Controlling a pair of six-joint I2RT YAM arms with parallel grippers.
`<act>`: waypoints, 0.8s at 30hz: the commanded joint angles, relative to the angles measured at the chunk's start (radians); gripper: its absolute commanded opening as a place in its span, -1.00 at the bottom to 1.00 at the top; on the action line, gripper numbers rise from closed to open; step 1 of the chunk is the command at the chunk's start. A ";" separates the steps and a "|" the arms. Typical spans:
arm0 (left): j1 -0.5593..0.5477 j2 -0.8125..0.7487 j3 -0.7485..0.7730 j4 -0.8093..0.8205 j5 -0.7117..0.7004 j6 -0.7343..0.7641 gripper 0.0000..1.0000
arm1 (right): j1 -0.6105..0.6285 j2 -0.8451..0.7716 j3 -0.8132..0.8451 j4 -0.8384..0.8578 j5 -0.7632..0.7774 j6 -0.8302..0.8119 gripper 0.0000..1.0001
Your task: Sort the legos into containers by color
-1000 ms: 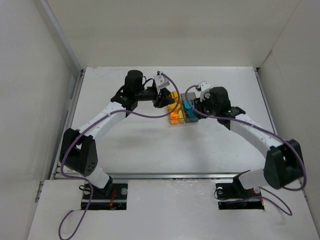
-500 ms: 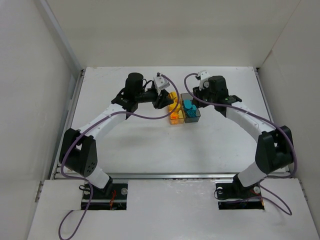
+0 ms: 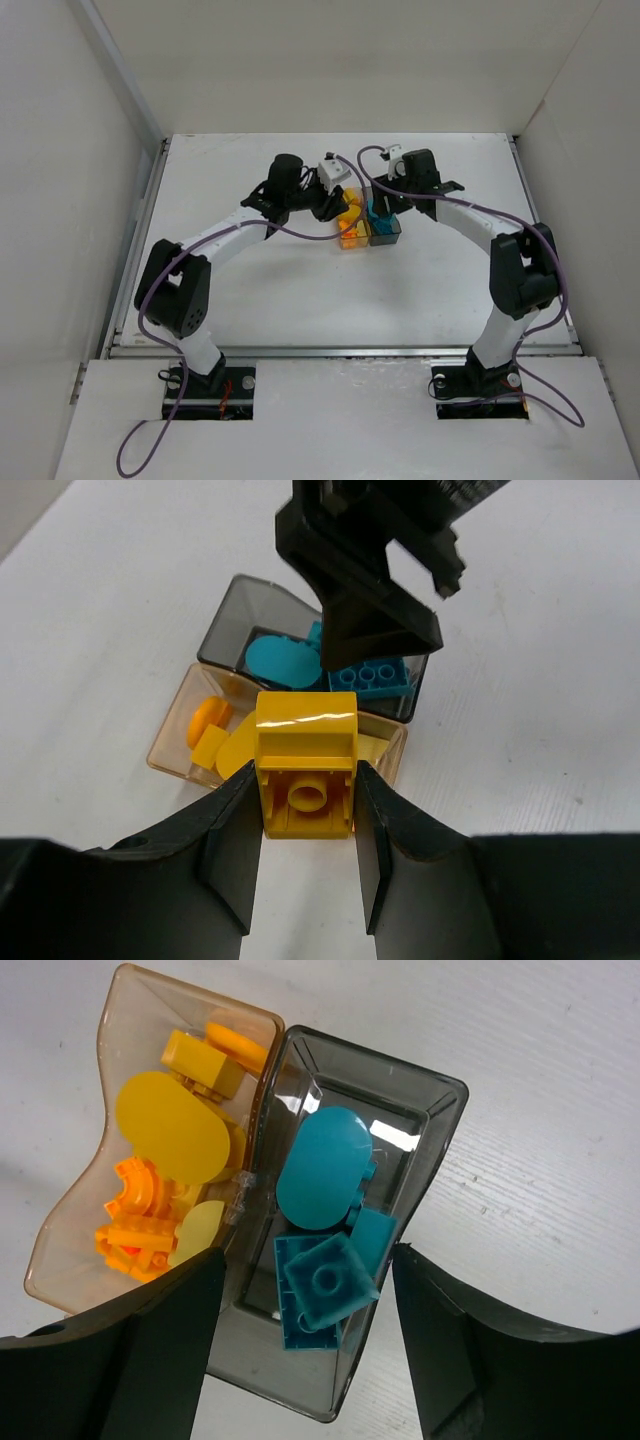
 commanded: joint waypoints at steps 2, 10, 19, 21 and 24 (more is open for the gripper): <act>-0.014 0.056 0.038 0.037 -0.057 -0.036 -1.00 | 0.000 -0.022 0.055 0.012 -0.028 -0.013 0.47; -0.026 0.252 0.211 -0.001 -0.066 -0.197 -0.37 | -0.031 -0.137 0.043 -0.025 0.104 0.033 0.47; -0.026 0.333 0.284 -0.089 -0.129 -0.178 0.53 | -0.031 -0.238 -0.014 -0.054 0.136 0.012 0.50; -0.026 0.321 0.256 -0.089 -0.141 -0.178 0.57 | -0.031 -0.248 -0.014 -0.066 0.147 0.012 0.50; -0.026 0.272 0.256 -0.089 -0.141 -0.178 0.59 | -0.031 -0.278 -0.005 -0.077 0.156 0.012 0.54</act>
